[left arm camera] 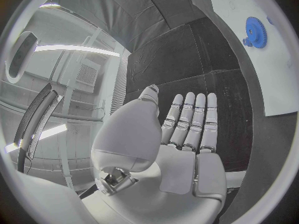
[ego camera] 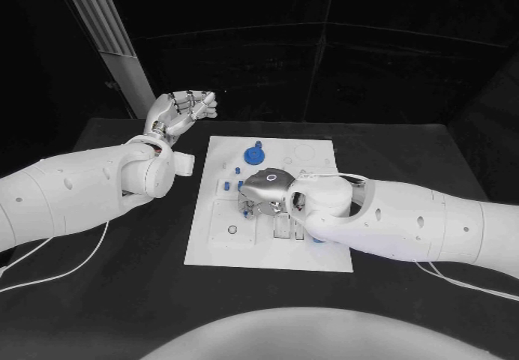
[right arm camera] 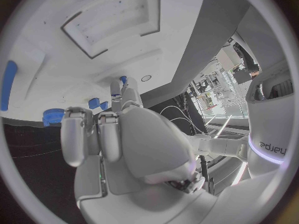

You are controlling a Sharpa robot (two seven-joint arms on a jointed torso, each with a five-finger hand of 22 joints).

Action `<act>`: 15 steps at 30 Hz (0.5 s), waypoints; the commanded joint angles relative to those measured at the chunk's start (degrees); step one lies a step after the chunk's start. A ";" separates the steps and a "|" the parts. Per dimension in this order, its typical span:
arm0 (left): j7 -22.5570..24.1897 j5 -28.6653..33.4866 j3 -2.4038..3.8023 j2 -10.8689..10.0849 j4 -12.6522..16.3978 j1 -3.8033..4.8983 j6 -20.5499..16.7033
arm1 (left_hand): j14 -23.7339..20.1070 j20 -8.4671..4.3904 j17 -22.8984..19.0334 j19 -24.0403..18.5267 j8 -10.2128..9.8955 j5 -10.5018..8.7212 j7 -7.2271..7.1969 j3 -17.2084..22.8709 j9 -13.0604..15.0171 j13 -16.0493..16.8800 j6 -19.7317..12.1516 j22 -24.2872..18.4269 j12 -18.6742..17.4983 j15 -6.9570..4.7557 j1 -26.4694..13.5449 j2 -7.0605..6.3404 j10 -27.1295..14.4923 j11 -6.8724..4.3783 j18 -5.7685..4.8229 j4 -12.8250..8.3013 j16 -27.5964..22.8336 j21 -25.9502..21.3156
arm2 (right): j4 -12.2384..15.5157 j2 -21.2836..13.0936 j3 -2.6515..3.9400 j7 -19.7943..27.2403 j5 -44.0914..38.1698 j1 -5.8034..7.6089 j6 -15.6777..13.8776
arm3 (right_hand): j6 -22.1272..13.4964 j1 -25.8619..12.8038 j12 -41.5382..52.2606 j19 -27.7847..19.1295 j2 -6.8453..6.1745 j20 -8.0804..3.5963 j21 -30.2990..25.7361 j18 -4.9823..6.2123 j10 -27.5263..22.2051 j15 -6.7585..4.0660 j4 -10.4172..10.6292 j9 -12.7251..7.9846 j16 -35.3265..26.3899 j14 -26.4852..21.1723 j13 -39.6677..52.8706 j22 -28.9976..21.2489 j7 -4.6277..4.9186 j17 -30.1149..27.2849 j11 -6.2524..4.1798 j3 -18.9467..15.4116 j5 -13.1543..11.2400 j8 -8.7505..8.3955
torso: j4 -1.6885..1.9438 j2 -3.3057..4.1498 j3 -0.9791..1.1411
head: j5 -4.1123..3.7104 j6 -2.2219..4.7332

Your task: Assemble the parts on the task board

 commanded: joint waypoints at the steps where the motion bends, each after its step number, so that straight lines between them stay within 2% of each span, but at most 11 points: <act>1: 9.58 -0.02 0.03 -0.03 0.03 0.08 0.59 | -0.54 0.01 -0.05 0.52 0.27 0.40 2.42 -0.30 -0.04 -0.05 -0.54 -0.05 0.19 0.02 -0.09 0.66 -0.47 -0.05 0.31 0.05 0.06 -0.25 | 0.14 -0.05 0.00 0.07 -0.37 0.09 0.60 | 0.34 0.06 -0.33 3.16 0.11 0.41 -0.22 -0.04 0.11 0.54 0.03 0.09 -0.32 4.58 -0.01 13.09 -0.05 7.45 0.32 0.33 0.38 0.40 | -0.03 0.04 0.00 | -0.11 -0.06; 12: 9.50 -0.02 0.03 -0.04 0.01 0.07 0.63 | -0.54 0.01 -0.05 0.52 0.27 0.40 2.42 -0.30 -0.04 -0.05 -0.54 -0.05 0.19 0.02 -0.09 0.66 -0.47 -0.05 0.31 0.05 0.06 -0.25 | 0.55 -0.33 0.00 0.05 -0.37 0.02 0.58 | 0.52 -0.15 -0.28 3.13 0.45 0.49 -0.29 -0.01 0.30 0.53 0.23 0.12 -0.36 4.55 0.01 13.07 -0.04 7.35 0.35 0.51 0.38 0.36 | 0.02 0.03 0.01 | -0.12 -0.24; 15: 9.49 -0.02 0.03 -0.05 0.02 0.07 0.65 | -0.54 0.01 -0.05 0.52 0.27 0.40 2.42 -0.30 -0.04 -0.05 -0.54 -0.05 0.19 0.02 -0.09 0.66 -0.47 -0.05 0.31 0.05 0.06 -0.25 | 0.45 -0.34 0.00 0.00 -0.37 0.01 0.96 | 0.35 -0.32 -0.38 3.09 0.20 0.53 -0.36 0.01 0.12 0.56 0.29 0.07 -0.43 4.52 -0.02 13.04 0.01 7.20 0.40 0.36 0.37 0.21 | 0.02 -0.01 -0.01 | -0.17 -0.29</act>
